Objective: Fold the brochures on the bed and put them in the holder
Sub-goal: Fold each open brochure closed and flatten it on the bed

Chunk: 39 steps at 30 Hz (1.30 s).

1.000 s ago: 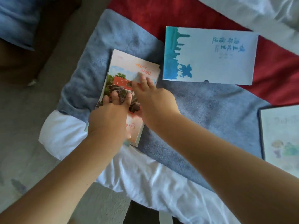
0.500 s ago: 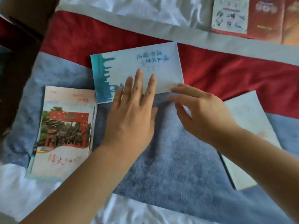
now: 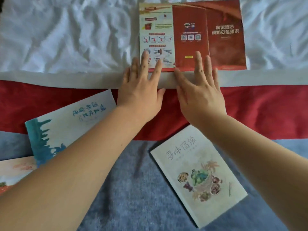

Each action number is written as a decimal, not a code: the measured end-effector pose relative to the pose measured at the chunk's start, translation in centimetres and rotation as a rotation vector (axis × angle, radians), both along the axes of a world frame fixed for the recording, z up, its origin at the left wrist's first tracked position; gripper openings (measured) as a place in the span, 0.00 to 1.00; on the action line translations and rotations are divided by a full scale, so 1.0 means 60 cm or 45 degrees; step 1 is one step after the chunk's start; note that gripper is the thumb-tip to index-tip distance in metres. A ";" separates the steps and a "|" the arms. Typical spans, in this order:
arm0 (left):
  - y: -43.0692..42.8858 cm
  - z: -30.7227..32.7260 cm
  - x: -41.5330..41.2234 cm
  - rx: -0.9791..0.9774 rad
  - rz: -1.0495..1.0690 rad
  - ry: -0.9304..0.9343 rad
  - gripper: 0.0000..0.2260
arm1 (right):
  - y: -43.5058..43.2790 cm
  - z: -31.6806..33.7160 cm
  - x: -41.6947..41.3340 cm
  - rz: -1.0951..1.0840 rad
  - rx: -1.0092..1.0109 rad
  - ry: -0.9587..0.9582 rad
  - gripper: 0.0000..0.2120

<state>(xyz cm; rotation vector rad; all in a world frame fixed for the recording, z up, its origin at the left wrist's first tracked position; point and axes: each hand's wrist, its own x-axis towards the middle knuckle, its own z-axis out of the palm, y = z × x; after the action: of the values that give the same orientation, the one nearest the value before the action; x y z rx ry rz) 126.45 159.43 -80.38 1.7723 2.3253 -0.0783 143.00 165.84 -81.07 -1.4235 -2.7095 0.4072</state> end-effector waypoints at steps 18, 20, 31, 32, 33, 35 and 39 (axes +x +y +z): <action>0.130 -0.075 0.083 0.090 -0.018 0.027 0.29 | 0.045 -0.046 0.022 0.089 0.031 -0.079 0.28; 0.109 -0.069 0.081 0.120 -0.004 0.043 0.31 | 0.032 -0.040 0.025 0.109 0.026 -0.084 0.28; -0.075 -0.043 0.108 0.002 -0.010 -0.034 0.38 | -0.160 0.021 0.088 0.344 -0.076 -0.082 0.25; -0.098 -0.041 0.116 -0.017 -0.016 -0.041 0.39 | -0.177 0.023 0.098 0.355 -0.084 -0.090 0.26; -0.125 -0.039 0.126 -0.035 -0.011 -0.053 0.40 | -0.194 0.027 0.108 0.368 -0.080 -0.089 0.26; -0.175 -0.035 0.144 -0.063 0.020 -0.106 0.42 | -0.224 0.032 0.120 0.379 -0.051 -0.061 0.25; -0.238 -0.021 0.159 -0.075 0.182 -0.216 0.43 | -0.272 0.034 0.128 0.436 0.003 -0.036 0.25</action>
<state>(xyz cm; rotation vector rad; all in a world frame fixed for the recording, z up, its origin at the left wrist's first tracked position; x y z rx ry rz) 136.01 145.13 -81.64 1.5175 2.2947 0.0255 150.66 149.50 -79.00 -0.9674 -2.9783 0.4007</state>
